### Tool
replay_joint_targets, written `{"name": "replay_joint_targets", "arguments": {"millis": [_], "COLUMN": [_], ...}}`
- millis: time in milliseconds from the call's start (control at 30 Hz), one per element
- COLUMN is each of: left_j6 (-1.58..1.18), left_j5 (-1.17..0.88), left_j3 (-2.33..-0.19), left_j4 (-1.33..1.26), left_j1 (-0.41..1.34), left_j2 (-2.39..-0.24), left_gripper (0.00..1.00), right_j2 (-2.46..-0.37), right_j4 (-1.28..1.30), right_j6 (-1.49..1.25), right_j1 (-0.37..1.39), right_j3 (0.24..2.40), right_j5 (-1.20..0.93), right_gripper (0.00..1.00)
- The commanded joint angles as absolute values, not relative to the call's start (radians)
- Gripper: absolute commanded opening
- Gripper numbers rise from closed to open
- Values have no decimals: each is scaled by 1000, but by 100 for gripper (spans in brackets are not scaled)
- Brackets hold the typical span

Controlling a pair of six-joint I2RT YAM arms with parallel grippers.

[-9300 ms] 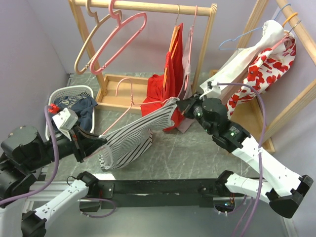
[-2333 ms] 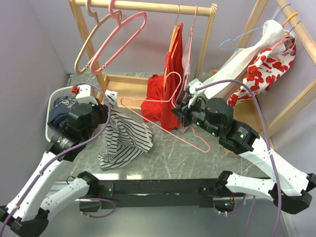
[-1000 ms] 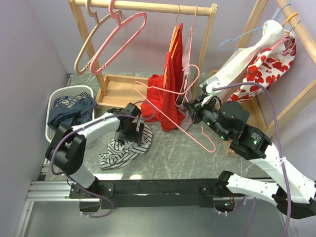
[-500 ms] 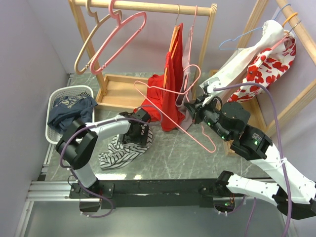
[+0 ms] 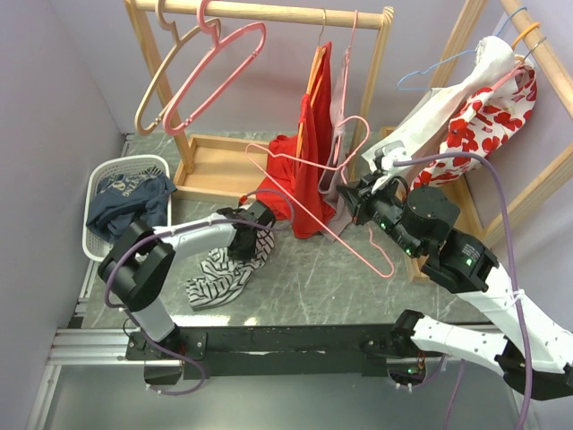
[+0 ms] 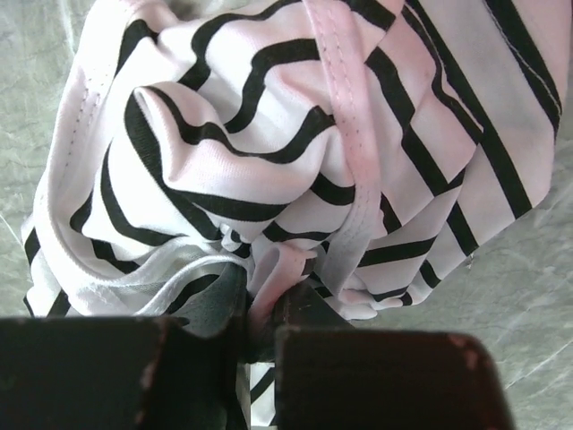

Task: Remove the tank top from the hanger
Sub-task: Pick up the tank top from the center of the board, then place the tank top in the bin.

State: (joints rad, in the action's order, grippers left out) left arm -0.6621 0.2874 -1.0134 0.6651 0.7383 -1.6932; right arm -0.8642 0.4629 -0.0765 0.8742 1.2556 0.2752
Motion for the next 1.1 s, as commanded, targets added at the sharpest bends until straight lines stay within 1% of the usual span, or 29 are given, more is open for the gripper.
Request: {"name": "replay_joint_targets", "arguments": {"millis": [0,67,100,167,200,300,467,567,667,700,767,800,900,1000,1067], "left_j6": [-752,-758,-755,-727,-716,-681,-583,-548,-516,-514,-480,-470,-408,-390,-394], "left_j5": [237,291,325,340,362,417,515,587,678,681,683,652,595,597,639], "left_j3": [-940,-991,-1017,-1105,-1135,-1241,-1415,-1483,-1471,-1473,-1459,-1456,-1433,-1419,-1366], "left_j4": [546,657,701,758,796,854,939,986,979,982,944,924,845,836,816], "left_j1": [742,739,724,700,671,599,506,448,353,288,220,146,45,3,-29], "left_j2": [-1679,-1605,-1524,-1442,-1366,-1267,-1232,-1233,-1229,-1235,-1227,-1210,-1192,-1222,-1235], "left_gripper": [1,1,1,1,1,1,1,1,1,1,1,1,1,1,1], "right_j2": [-839,-833,-831,-833,-831,-839,-850,-857,-864,-865,-876,-880,-887,-891,-894], "right_j4": [394,385,385,377,376,365,347,344,344,341,344,345,341,330,322], "right_j6": [-66,-64,-63,-58,-58,-63,-75,-75,-78,-78,-78,-78,-78,-84,-87], "right_j1": [868,867,868,868,868,867,868,868,868,868,867,867,868,868,867], "right_j3": [1255,1252,1252,1249,1247,1240,1236,1236,1246,1246,1252,1259,1255,1249,1247], "right_j5": [302,305,305,299,298,285,258,256,247,244,232,232,232,224,216], "right_gripper": [0,0,0,0,0,0,0,0,0,0,0,0,0,0,0]}}
